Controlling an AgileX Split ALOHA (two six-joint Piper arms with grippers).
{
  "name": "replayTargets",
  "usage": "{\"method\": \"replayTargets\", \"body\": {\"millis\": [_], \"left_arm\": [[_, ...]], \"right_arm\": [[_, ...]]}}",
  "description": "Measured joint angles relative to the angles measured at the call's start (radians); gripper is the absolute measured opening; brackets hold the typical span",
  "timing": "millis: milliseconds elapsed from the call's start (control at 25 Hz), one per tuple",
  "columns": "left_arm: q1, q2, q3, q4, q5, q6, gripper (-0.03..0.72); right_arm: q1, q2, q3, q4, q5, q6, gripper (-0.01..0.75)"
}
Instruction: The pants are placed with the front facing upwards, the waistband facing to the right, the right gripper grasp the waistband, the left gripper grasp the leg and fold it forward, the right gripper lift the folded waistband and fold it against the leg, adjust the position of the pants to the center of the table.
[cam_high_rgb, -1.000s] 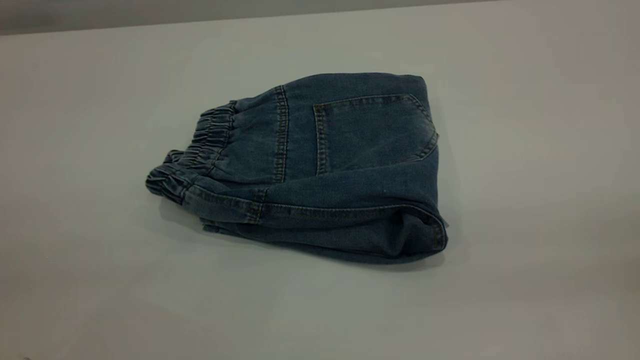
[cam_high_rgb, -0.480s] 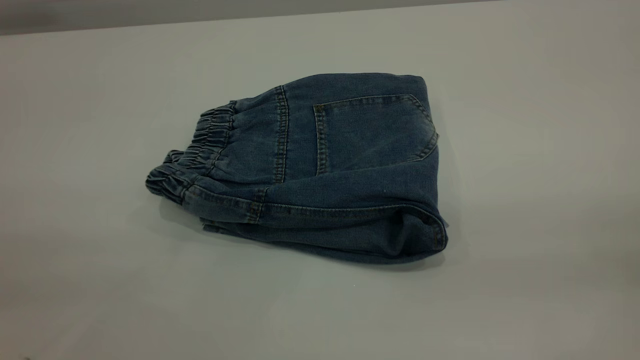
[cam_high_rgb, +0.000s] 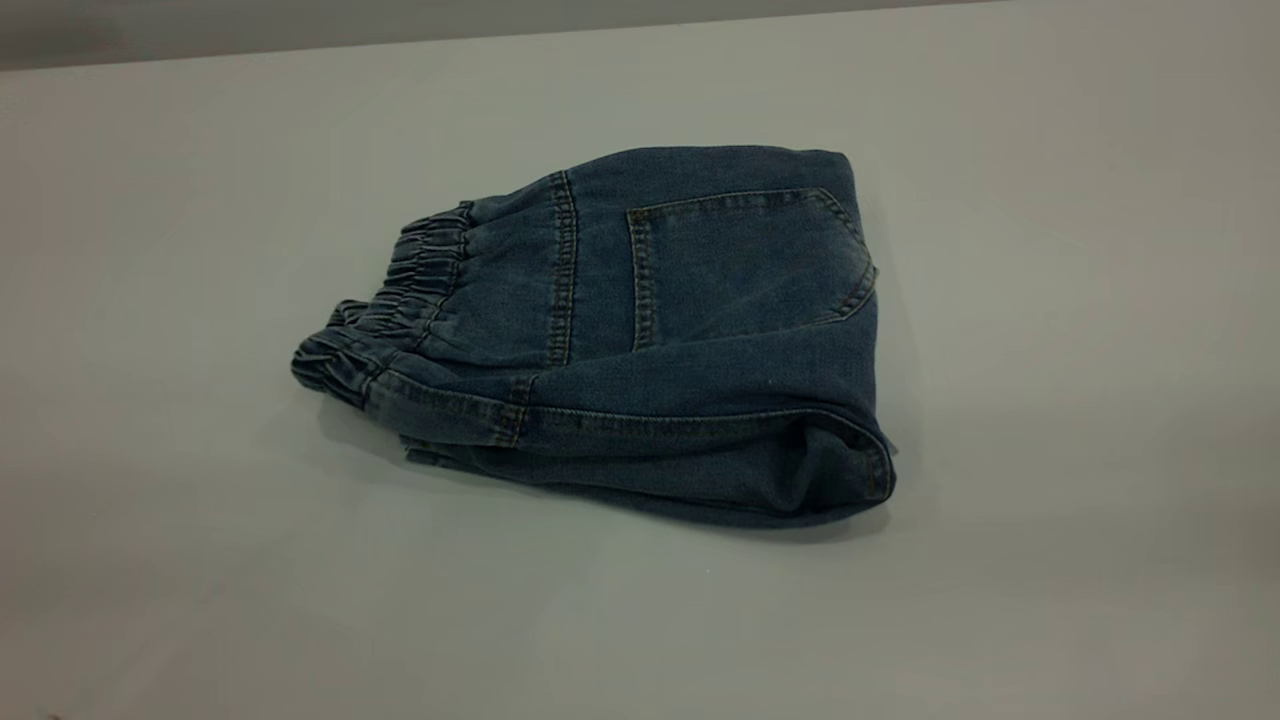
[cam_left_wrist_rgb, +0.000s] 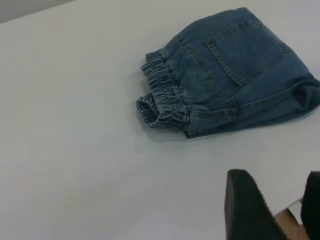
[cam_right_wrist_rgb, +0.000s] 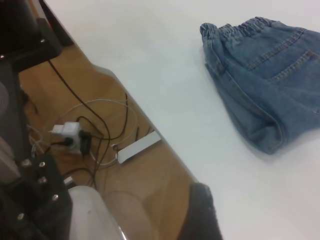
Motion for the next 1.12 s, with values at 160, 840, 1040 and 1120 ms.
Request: {"method": "replayTargets", "body": {"millis": [160,840,1040,1120], "left_arm": [[0.044,0.0,0.0,0.0,0.0,0.0,0.272],[0.289,-0.059,0.0,-0.001,0.003,0.0,0.272],[0.289,-0.064,-0.001,-0.001,0.007,0.0,0.272],[0.289,-0.064,-0.001,-0.001,0.007,0.0,0.272]], "right_arm": [[-0.127,0.01,0.0,0.004,0.0,-0.005,0.468],[-1.105,-0.085,0.0,0.003,0.004,-0.005,0.468],[-1.122,-0.084,0.0,0.003,0.001,-0.005,0.468],[-1.122,-0.083,0.0,0.002,0.001,-0.005,0.468]]}}
